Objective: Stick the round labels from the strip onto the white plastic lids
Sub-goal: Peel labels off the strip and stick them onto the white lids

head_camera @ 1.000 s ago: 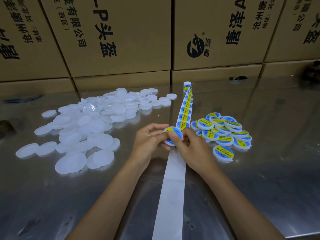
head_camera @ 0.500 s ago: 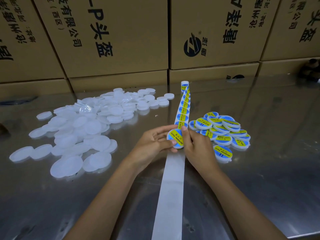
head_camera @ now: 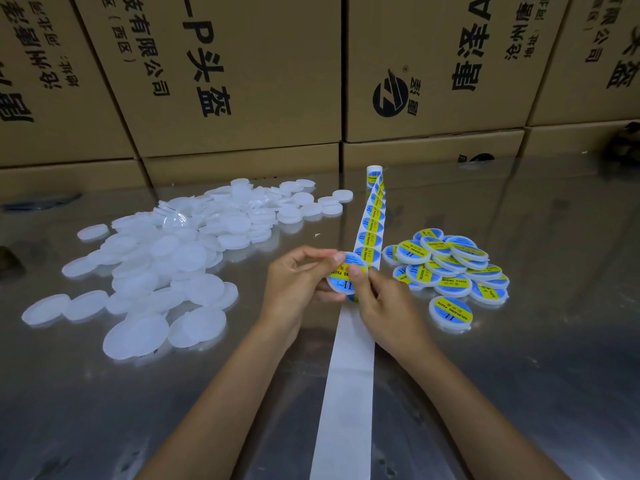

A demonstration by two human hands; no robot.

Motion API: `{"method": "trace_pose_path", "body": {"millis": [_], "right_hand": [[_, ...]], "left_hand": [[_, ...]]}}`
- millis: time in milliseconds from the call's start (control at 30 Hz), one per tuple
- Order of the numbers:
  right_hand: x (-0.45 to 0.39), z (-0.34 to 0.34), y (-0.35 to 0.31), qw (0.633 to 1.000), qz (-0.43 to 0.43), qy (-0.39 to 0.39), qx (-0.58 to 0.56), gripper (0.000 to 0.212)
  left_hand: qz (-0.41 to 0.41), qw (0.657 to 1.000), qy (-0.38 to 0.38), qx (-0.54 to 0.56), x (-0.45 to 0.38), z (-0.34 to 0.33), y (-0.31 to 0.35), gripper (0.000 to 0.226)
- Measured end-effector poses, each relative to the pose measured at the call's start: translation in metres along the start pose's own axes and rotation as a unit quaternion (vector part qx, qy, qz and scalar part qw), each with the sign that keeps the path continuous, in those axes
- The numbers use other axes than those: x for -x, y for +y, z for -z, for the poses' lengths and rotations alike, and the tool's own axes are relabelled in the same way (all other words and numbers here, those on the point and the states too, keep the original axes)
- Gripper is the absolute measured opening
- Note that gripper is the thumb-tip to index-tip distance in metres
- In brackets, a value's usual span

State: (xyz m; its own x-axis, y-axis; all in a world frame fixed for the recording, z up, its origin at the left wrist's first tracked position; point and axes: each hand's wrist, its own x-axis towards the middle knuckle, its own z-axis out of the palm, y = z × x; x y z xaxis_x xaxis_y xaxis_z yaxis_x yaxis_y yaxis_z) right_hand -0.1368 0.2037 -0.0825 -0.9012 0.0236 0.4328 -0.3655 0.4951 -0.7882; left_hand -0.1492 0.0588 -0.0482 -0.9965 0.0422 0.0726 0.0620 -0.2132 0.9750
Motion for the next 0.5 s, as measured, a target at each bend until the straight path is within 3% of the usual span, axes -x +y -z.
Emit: {"method": "trace_pose_path", "body": {"millis": [100,200,267,500], "right_hand": [[-0.0022,0.0018,0.0024,0.999,-0.029,0.026,-0.002,0.048],[-0.0037,0.0037,0.0041,0.997,-0.056,0.052,-0.012,0.051],[-0.0025,0.0042,0.0036,0.997,-0.06,0.047,-0.028,0.051],[-0.0012,0.0029,-0.005,0.993,-0.053,-0.034,-0.099,0.051]], "left_hand": [[0.0,0.999,-0.052,-0.013,-0.0012,-0.0011,-0.0008,0.018],[-0.03,0.99,-0.126,-0.051,-0.0015,-0.0042,-0.0035,0.04],[-0.047,0.986,-0.136,-0.088,-0.0014,-0.0061,-0.0056,0.048],[-0.042,0.997,0.008,-0.062,-0.0031,-0.002,-0.0039,0.024]]}}
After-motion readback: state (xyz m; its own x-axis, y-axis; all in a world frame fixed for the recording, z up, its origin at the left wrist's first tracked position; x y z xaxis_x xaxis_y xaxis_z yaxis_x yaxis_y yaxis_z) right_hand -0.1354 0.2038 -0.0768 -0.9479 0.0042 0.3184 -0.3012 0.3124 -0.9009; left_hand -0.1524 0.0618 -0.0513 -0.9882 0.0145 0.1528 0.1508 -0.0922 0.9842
